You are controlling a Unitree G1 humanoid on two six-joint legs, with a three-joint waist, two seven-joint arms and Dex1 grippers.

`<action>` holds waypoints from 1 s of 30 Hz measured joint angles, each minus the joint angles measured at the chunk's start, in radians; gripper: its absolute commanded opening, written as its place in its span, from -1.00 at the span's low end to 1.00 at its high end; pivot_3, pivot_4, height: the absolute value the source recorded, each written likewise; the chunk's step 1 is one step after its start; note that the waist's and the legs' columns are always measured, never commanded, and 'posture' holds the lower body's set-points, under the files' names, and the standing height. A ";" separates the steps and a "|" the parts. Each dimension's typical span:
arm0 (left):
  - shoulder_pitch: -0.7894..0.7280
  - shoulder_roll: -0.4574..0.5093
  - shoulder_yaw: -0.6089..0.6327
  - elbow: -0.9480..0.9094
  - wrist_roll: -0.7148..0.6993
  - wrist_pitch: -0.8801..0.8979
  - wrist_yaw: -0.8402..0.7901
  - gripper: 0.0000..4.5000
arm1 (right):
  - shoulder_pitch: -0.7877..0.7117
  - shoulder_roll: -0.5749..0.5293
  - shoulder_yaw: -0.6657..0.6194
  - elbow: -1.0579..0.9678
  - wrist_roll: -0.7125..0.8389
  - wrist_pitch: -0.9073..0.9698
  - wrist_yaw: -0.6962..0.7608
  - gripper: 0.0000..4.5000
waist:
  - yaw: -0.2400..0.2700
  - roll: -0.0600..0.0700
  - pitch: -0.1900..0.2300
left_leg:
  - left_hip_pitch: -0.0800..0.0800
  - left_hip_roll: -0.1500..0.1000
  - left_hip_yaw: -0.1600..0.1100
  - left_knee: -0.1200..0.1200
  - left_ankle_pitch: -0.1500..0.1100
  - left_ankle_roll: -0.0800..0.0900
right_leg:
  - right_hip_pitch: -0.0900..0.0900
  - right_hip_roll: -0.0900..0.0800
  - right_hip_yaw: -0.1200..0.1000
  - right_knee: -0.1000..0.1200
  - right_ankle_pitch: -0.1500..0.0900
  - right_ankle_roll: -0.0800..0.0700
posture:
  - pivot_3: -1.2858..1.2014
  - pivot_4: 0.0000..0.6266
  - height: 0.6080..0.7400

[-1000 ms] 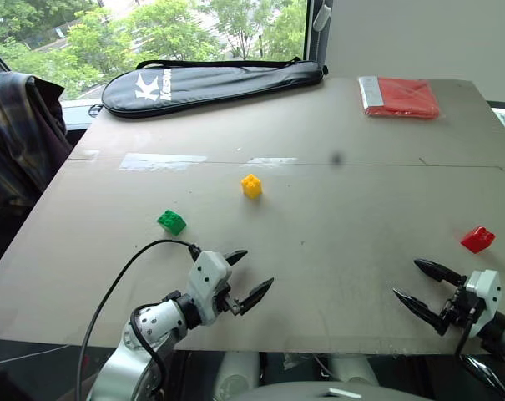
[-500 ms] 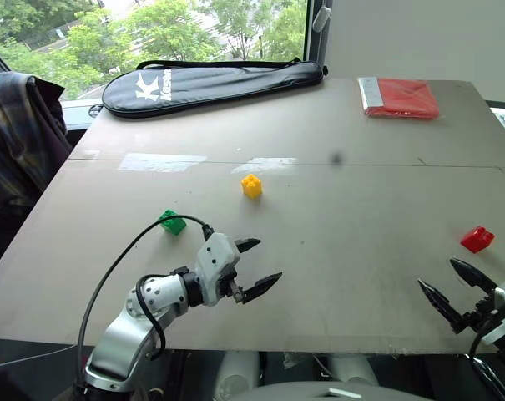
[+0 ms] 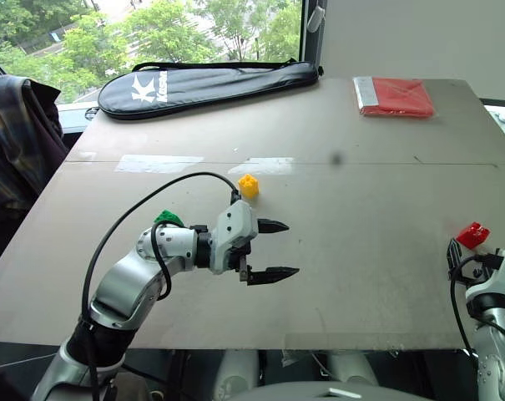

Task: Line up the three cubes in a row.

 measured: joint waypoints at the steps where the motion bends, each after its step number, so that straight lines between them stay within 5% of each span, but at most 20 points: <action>1: -0.011 0.000 0.000 -0.003 -0.003 0.003 0.000 0.95 | -0.012 0.000 0.001 0.005 -0.002 0.000 -0.007 1.00 | -0.001 0.000 0.000 | 0.000 0.000 0.000 0.000 0.000 0.000 | 0.000 0.000 0.000 0.000 0.000 0.000 | 0.03 -0.52 0.52; 7: -0.031 -0.004 -0.010 -0.024 -0.007 0.012 0.004 0.95 | -0.074 0.008 0.004 0.044 -0.035 -0.004 -0.054 1.00 | -0.008 0.000 0.000 | 0.000 0.000 -0.001 0.000 0.000 0.000 | 0.000 0.001 0.000 0.001 0.000 0.000 | 0.03 -0.52 0.52; 10: -0.029 -0.007 -0.019 -0.024 -0.004 0.011 0.013 1.00 | -0.097 0.016 0.006 0.054 -0.040 -0.004 -0.070 0.61 | -0.009 0.000 0.000 | 0.000 0.000 0.000 0.000 0.000 0.000 | 0.000 0.001 0.001 0.001 0.000 0.000 | 0.03 -0.52 0.52; 15: -0.026 -0.008 -0.025 -0.024 0.003 0.007 0.024 1.00 | -0.121 0.010 0.018 0.069 -0.047 -0.007 -0.072 -0.41 | -0.009 0.000 0.000 | 0.000 0.000 0.000 0.000 0.000 0.000 | 0.000 0.001 0.001 0.001 0.000 0.000 | 0.03 -0.52 0.52; 23: 0.005 -0.004 -0.025 -0.025 0.004 0.007 0.041 1.00 | -0.121 -0.023 0.060 0.069 -0.030 -0.009 0.033 -0.42 | -0.009 0.000 0.000 | 0.000 0.000 -0.001 0.000 0.000 0.000 | 0.000 0.001 0.001 0.001 0.000 0.000 | 0.03 -0.52 0.52; 30: 0.060 0.016 -0.014 -0.025 0.016 -0.018 0.044 1.00 | 0.029 -0.106 0.269 -0.097 0.094 0.002 0.371 -0.42 | -0.008 0.000 0.001 | 0.000 0.001 -0.001 -0.001 0.000 0.000 | 0.000 0.001 0.000 0.001 -0.001 0.002 | 0.03 -0.52 0.52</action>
